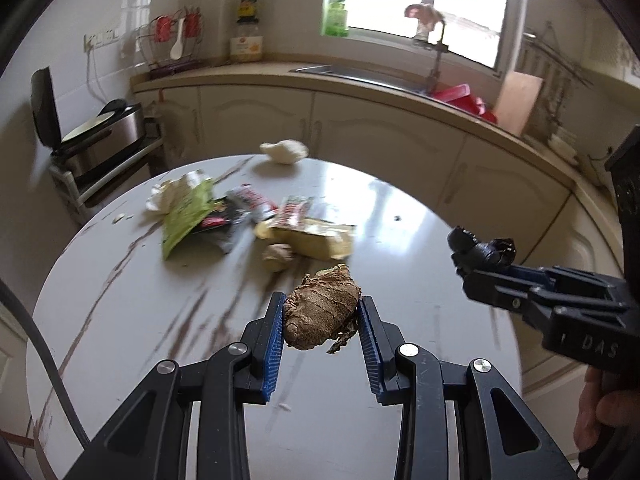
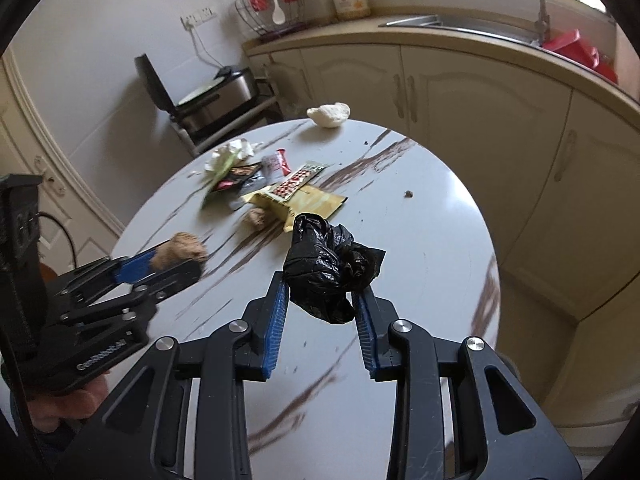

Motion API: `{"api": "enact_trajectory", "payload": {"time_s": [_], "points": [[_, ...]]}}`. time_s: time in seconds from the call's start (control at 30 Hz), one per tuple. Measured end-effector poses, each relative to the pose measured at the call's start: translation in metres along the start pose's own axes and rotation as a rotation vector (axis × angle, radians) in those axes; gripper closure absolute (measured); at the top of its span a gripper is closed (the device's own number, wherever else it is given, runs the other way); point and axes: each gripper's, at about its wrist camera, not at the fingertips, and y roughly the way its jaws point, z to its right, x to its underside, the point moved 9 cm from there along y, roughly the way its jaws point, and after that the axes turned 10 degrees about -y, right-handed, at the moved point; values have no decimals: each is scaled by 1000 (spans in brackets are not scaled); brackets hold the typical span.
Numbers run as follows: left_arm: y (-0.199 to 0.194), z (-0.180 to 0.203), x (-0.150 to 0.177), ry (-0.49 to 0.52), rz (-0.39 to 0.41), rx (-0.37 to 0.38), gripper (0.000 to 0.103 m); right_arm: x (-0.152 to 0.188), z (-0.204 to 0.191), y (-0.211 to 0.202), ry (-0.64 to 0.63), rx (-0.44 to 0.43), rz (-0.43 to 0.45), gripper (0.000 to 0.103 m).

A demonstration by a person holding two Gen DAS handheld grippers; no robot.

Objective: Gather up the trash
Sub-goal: 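Carry the ginger and black bag to the blue bin with both grippers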

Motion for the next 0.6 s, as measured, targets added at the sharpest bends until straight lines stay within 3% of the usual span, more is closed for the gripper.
{"api": "enact_trajectory", "payload": {"time_s": [0.27,0.6], "points": [[-9,60,10,47,-7,66,72,23,14,-50,22,25,61,72],[21,170,26,165,-63,200,72,76,104,-111,150,171,74,71]]}}
